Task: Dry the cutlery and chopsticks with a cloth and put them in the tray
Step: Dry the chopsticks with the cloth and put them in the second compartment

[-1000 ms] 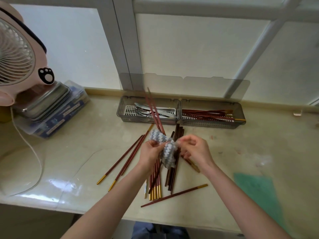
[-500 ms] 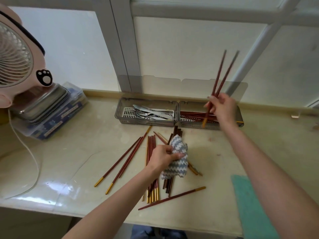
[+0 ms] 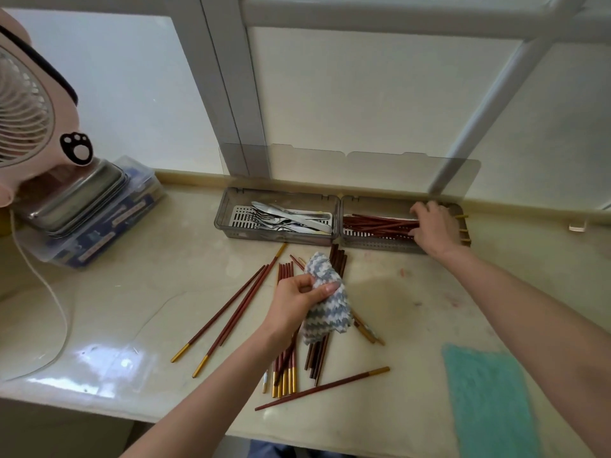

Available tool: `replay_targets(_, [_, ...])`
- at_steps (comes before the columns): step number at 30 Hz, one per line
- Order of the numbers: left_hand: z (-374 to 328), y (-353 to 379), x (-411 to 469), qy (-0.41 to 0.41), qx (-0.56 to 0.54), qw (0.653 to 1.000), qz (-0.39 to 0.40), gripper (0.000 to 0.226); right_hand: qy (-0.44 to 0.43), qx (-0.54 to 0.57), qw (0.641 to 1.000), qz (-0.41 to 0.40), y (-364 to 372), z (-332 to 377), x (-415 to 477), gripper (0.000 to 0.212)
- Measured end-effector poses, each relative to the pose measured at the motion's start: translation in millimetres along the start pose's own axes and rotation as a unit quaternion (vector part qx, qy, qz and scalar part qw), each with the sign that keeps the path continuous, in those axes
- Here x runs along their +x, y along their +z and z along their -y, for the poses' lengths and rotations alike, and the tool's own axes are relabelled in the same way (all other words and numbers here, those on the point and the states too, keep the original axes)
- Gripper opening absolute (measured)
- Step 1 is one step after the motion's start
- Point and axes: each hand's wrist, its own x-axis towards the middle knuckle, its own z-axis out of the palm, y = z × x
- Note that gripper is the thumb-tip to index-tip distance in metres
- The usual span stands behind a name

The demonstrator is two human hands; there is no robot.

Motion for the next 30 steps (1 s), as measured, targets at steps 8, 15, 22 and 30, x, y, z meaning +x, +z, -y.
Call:
replay_targets(8, [-1,6,2,-0.006,-0.021,1.0,-0.006,0.029,0.041,0.064,0.997,0.015,13,-5,1,0.016])
replay_targets(15, [-6,3,2,0.002,-0.039,0.999,-0.019,0.039,-0.018,0.14,0.99,-0.017,20,13,-4,0.018])
replay_targets(22, [-4,0,4,0.0,-0.035,0.999,-0.031,0.024,-0.022,0.123,0.987,0.105,30,27,-4,0.053])
replay_targets(30, [-6,-16,-1,-0.031,-0.073,0.996,-0.039,0.021,-0.036,0.121,0.992,0.012,33,30,-15,0.044])
